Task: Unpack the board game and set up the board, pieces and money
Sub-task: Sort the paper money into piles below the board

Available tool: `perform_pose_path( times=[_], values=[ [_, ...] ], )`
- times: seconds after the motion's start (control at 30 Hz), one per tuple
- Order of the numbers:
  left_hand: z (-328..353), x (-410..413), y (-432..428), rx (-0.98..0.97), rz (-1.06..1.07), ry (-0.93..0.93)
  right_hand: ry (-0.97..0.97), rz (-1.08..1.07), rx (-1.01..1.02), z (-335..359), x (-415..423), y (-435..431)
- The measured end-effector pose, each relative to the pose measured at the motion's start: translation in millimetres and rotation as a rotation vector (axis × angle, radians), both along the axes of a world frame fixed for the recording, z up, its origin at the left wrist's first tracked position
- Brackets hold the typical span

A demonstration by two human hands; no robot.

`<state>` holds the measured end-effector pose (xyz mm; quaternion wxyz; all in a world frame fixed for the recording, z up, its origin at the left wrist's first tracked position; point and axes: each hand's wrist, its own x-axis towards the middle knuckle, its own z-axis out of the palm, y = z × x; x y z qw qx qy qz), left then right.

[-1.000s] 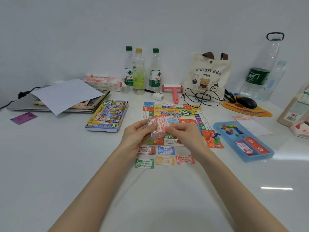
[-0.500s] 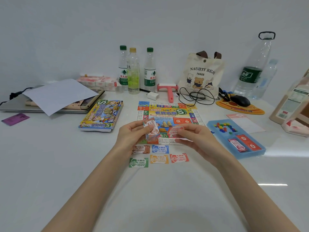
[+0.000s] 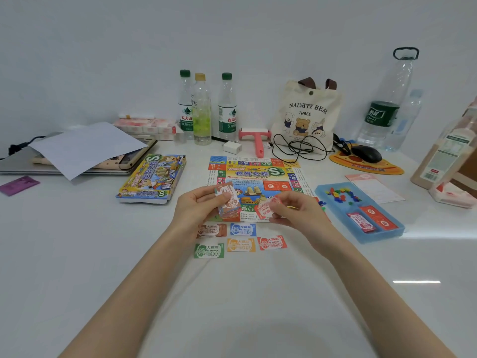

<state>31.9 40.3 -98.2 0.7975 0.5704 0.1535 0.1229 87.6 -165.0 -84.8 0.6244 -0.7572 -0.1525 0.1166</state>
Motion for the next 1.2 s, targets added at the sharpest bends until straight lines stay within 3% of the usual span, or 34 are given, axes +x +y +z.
perform_pose_path(
  times=[0.17,0.3,0.63,0.97,1.2],
  values=[
    [-0.9,0.8,0.9,0.005,0.006,0.016,0.154,0.06,0.169,-0.2,2.2,-2.8],
    [-0.7,1.0,0.3,0.006,0.004,0.02,0.153,0.049,0.202,-0.4,2.4,-3.4],
    [-1.9,1.8,1.7,0.009,0.01,0.019,-0.097,-0.024,-0.067,-3.4,5.9,-9.0],
    [-3.4,2.7,1.9,0.022,0.021,0.019,-0.318,0.221,-0.408,6.2,8.8,-17.9],
    [-2.5,2.0,2.1,0.015,0.014,0.018,-0.333,0.238,-0.479,13.4,12.6,-18.1]
  ],
)
